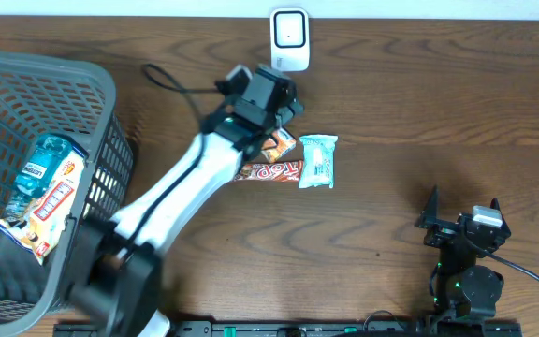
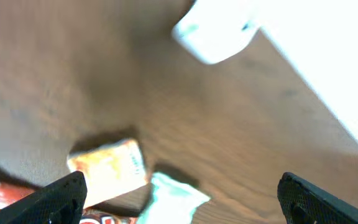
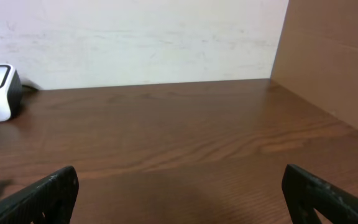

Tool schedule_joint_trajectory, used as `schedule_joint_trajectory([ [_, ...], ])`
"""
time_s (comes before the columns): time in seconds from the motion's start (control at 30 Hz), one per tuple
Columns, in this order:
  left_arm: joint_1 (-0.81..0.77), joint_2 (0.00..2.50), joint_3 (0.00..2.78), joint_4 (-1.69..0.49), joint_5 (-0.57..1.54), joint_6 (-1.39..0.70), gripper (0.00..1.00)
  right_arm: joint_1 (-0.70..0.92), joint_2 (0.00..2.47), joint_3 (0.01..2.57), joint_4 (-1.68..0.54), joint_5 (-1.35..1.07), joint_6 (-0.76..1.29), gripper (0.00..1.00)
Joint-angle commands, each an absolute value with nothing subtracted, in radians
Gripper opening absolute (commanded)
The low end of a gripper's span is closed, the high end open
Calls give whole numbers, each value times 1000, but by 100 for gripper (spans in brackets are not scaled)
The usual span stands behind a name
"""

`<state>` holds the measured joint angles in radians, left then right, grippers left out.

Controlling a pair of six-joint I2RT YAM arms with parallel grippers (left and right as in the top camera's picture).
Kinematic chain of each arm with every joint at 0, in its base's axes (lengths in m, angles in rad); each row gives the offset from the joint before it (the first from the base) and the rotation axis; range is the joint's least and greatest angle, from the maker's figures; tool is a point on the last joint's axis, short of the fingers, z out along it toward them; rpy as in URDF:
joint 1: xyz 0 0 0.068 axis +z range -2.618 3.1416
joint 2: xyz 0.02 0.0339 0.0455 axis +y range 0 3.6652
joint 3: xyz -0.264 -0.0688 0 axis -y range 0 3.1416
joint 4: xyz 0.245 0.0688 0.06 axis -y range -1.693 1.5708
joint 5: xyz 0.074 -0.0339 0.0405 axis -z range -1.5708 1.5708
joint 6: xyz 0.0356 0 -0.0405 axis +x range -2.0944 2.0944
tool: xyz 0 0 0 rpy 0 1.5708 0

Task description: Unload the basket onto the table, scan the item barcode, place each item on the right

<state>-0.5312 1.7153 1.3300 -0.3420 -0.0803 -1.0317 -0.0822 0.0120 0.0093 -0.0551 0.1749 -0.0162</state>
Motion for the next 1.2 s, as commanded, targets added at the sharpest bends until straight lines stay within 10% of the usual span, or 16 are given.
schedule_joint_trajectory([
  [0.0, -514, 1572, 1332, -346, -168, -805, 98, -84, 8, 6, -56, 174, -32, 99],
  [0.57, 157, 1074, 1382, -789, -332, -896, 98, -84, 8, 6, -56, 174, -32, 99],
  [1.17, 537, 1461, 1345, -1144, -220, -1503, 98, -84, 8, 6, -56, 174, -31, 99],
])
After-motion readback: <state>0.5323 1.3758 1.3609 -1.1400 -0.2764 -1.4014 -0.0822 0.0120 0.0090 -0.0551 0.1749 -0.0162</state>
